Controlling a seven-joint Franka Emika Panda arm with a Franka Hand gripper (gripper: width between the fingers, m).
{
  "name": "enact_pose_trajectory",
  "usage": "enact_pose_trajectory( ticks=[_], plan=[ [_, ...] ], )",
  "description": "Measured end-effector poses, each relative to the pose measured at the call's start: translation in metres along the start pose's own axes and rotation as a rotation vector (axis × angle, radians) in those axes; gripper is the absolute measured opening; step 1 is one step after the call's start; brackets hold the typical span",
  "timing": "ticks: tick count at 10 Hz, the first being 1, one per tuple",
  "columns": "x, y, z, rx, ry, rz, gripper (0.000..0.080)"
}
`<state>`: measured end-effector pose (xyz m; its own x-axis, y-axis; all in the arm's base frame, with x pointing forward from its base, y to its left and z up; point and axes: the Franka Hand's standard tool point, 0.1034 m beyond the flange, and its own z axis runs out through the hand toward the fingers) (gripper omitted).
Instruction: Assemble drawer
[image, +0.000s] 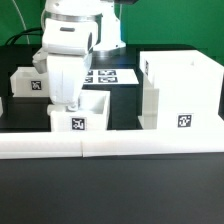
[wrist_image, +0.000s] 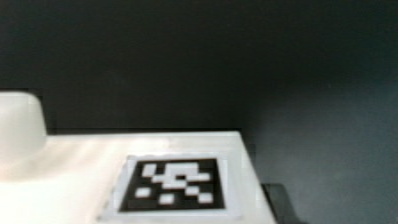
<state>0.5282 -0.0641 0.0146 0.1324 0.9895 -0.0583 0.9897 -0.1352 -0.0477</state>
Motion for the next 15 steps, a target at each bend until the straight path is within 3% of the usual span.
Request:
enact_pose_trajectory(
  ticks=[1,6,8,11,12,13,14,15],
  plan=[
    [0.005,0.001,0.001,0.023,0.001,-0.008,0.0042],
    [0.006,0.005,0.001,0.024,0.003,-0.025,0.0042],
    [0.019,0.01,-0.007,0.017,0.006,-0.024,0.0042],
    [0.017,0.008,-0.006,0.03,0.005,-0.021,0.0042],
    [0.017,0.007,-0.004,0.026,0.006,-0.021,0.0042],
    [0.019,0.006,-0.001,-0.01,0.012,-0.023,0.0042],
    [0.022,0.004,-0.001,-0.012,0.012,-0.024,0.0042],
    [0.025,0.007,-0.005,-0.032,0.01,-0.033,0.0042]
  ],
)
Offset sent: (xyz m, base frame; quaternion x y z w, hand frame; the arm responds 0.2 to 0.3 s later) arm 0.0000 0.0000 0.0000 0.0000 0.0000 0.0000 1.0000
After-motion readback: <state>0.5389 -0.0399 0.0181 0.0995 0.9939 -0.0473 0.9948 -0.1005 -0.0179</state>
